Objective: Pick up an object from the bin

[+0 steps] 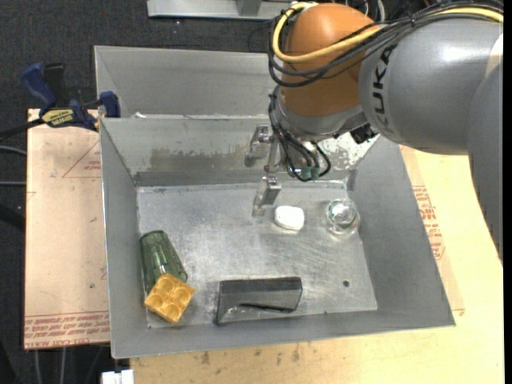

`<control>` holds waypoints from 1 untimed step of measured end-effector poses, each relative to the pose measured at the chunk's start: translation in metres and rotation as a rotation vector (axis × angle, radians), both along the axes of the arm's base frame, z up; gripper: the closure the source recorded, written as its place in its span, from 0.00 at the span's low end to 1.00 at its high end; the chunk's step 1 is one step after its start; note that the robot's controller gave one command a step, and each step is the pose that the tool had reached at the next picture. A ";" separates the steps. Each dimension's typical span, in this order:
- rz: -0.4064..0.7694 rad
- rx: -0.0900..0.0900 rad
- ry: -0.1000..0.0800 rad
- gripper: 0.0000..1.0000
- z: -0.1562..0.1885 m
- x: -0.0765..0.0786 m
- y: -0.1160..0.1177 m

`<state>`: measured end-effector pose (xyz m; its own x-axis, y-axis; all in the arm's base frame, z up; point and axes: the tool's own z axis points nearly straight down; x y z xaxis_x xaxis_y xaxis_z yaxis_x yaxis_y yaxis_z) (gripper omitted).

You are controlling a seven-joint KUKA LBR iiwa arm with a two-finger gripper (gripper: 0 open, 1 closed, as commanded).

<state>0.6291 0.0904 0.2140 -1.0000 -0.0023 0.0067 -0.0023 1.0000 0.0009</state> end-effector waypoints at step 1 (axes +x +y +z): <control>-0.001 0.000 -0.008 0.00 0.005 0.001 0.000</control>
Offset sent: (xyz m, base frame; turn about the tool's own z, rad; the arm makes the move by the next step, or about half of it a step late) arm -0.0134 -0.0943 -0.0563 -0.3163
